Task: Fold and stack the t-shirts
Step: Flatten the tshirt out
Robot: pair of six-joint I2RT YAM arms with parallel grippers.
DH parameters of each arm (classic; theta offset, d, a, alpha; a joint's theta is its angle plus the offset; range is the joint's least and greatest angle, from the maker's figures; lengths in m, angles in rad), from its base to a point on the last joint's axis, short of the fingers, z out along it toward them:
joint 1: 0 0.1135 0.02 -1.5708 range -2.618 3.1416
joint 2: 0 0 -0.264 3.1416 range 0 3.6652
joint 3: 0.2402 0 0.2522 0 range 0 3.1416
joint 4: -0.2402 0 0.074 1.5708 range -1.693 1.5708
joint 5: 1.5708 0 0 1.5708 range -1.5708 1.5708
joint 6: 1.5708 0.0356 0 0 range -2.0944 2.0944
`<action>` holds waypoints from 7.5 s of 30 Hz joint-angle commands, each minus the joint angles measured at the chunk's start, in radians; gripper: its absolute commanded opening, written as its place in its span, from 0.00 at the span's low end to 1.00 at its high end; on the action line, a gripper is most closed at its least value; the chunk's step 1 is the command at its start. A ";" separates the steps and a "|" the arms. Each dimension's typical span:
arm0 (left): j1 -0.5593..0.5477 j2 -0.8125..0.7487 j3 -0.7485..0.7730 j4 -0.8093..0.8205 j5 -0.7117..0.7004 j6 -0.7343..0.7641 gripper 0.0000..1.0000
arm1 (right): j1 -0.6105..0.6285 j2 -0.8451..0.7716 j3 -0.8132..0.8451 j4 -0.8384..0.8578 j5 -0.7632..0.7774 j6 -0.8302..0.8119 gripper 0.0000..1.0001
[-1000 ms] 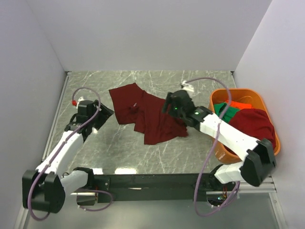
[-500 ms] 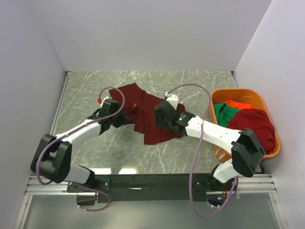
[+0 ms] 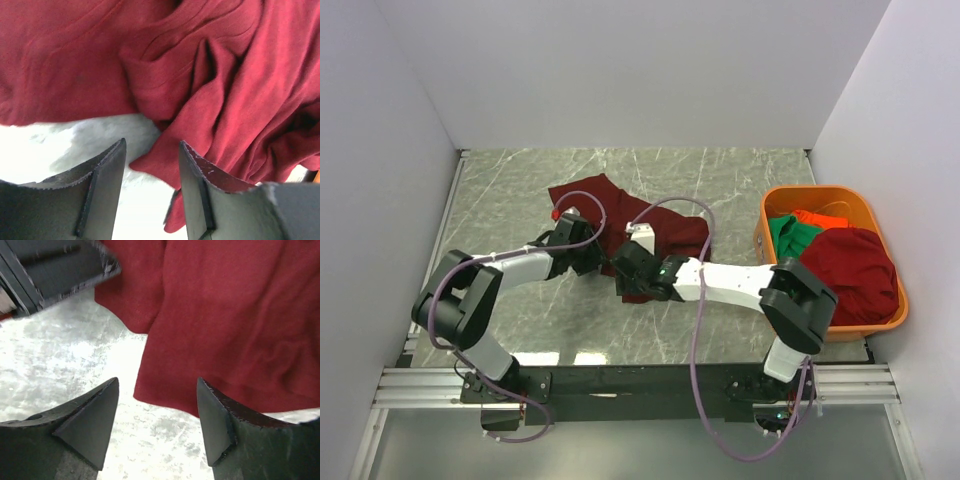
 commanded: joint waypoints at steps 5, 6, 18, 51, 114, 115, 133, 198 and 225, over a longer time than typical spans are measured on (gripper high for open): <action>-0.024 0.059 0.034 0.099 0.042 0.025 0.45 | 0.034 0.106 0.024 0.067 -0.006 0.027 0.68; -0.026 0.064 0.034 0.099 0.043 0.024 0.42 | 0.037 0.114 0.024 0.070 -0.006 0.033 0.68; -0.033 -0.160 -0.077 0.024 -0.023 -0.028 0.01 | 0.045 0.097 0.025 -0.030 0.086 0.102 0.06; 0.168 -0.909 0.320 -0.700 -0.428 -0.039 0.01 | -0.670 0.006 0.617 -0.329 0.169 -0.204 0.00; 0.181 -0.223 -0.092 -0.162 -0.191 -0.199 0.50 | -0.734 0.361 0.904 -0.347 -0.017 -0.223 0.00; 0.181 -0.223 -0.095 -0.142 -0.173 -0.200 0.48 | -0.734 0.359 0.906 -0.349 -0.018 -0.221 0.00; 0.515 -0.536 0.046 -0.420 -0.170 -0.038 0.01 | -0.822 0.514 1.159 -0.352 -0.003 -0.232 0.00; 0.681 -0.594 0.156 -0.429 -0.043 0.116 0.01 | -0.337 0.066 0.039 -0.016 -0.106 -0.097 0.51; 0.681 -0.590 0.135 -0.417 -0.033 0.136 0.01 | -0.323 0.157 0.068 -0.030 -0.083 -0.056 0.36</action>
